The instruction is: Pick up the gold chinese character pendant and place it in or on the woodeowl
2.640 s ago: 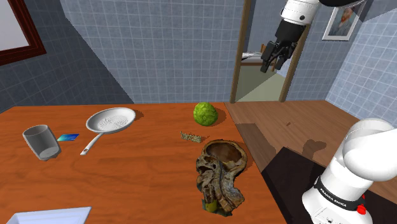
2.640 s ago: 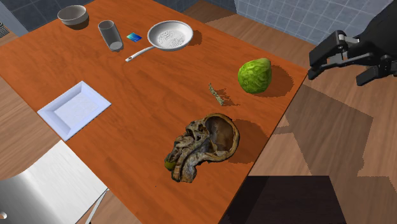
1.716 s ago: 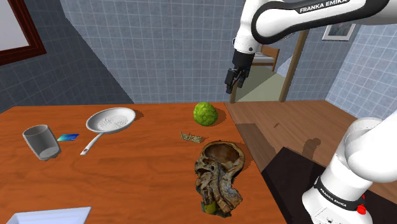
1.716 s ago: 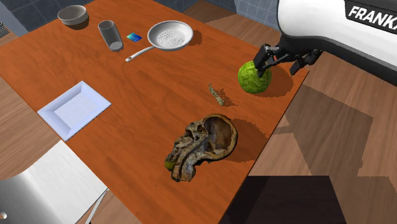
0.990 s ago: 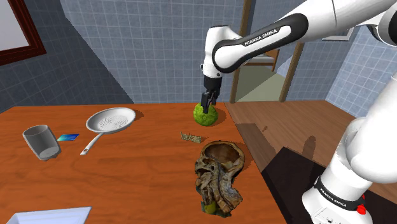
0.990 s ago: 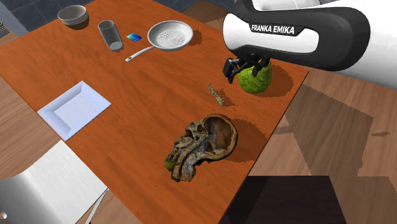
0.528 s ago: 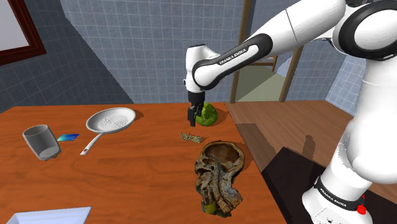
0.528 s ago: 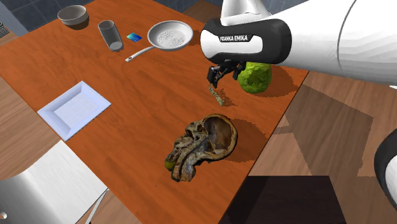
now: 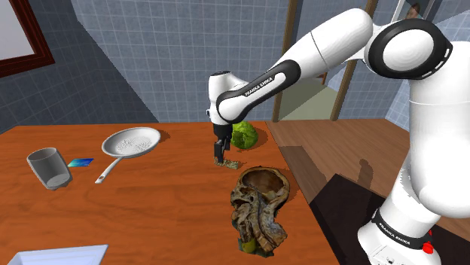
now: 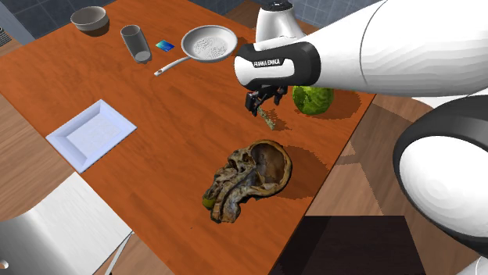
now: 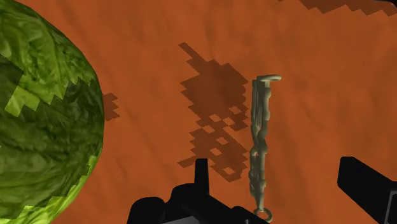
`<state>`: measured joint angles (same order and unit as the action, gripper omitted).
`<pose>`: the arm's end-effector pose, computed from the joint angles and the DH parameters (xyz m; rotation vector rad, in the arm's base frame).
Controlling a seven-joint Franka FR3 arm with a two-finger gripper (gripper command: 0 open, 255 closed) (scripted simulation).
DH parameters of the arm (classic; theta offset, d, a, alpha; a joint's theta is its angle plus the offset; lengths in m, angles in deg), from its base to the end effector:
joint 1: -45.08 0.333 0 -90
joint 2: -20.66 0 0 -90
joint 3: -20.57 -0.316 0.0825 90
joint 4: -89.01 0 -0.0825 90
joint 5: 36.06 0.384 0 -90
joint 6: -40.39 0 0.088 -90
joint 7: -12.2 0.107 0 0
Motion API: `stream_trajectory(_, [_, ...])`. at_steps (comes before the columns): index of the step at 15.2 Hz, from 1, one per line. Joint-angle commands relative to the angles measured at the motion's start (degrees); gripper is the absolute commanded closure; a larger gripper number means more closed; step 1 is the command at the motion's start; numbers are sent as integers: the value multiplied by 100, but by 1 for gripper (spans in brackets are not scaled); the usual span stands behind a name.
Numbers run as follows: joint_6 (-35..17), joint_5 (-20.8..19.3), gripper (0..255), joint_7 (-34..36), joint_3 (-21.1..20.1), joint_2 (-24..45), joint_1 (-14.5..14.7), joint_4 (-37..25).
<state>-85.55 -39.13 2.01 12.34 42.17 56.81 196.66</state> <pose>0.5892 0.2068 0.3086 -3.0168 -0.8517 0.0822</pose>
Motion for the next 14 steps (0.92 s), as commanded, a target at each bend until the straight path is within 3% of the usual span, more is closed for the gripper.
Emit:
stream_trajectory(1, [-145, -14, 0, 4, 6, 68, 2, 76])
stream_trajectory(10, [-245, -26, 0, 12, 12, 133, 7, 113])
stream_trajectory(11, [-245, -26, 255, 12, 12, 133, 7, 113])
stream_trajectory(14, [-245, -26, 255, 12, 12, 133, 7, 113])
